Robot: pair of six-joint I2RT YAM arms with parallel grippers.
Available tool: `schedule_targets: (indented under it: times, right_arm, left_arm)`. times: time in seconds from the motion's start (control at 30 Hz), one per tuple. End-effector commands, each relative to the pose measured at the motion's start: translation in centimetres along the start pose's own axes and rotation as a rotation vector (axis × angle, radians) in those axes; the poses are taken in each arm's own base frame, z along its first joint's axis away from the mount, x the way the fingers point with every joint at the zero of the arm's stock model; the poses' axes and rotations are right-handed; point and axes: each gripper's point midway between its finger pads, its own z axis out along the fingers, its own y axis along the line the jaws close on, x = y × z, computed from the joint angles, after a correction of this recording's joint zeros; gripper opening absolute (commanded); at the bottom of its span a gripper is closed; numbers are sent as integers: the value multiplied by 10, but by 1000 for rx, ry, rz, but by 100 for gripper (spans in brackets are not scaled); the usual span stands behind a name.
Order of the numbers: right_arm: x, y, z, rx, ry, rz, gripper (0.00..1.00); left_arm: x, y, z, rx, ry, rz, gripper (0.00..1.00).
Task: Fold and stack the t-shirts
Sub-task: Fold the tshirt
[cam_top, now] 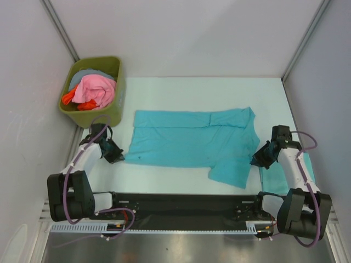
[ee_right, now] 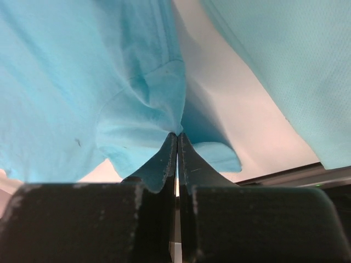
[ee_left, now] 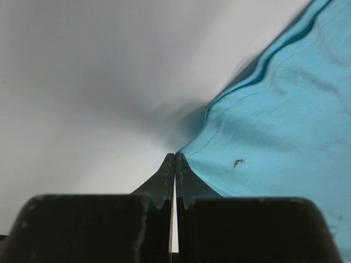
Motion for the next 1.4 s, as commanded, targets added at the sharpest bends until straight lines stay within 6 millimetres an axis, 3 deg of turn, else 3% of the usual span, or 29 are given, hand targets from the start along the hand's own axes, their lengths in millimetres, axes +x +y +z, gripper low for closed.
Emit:
schedule_targets:
  times: [0.0, 0.23, 0.33, 0.6, 0.93, 1.13, 1.37]
  right_arm:
    - [-25, 13, -14, -11, -55, -62, 0]
    - [-63, 42, -25, -56, -105, -110, 0]
    - [-82, 55, -28, -82, -127, -127, 0]
    - [-105, 76, 5, -92, -42, -151, 0]
    - [-138, 101, 25, -105, -10, -158, 0]
    - [-140, 112, 45, -141, 51, -146, 0]
    - [-147, 124, 52, -187, 61, -150, 0]
  left_arm:
    - [-22, -10, -16, 25, -90, 25, 0]
    - [-51, -43, -39, 72, -166, 105, 0]
    - [-64, -53, -40, 82, -177, 107, 0]
    - [-88, -74, -19, 63, -147, 118, 0]
    - [-110, -113, 2, 54, -120, 158, 1]
    - [-120, -113, 8, 8, -149, 128, 0]
    - [-121, -115, 21, 34, -172, 118, 0]
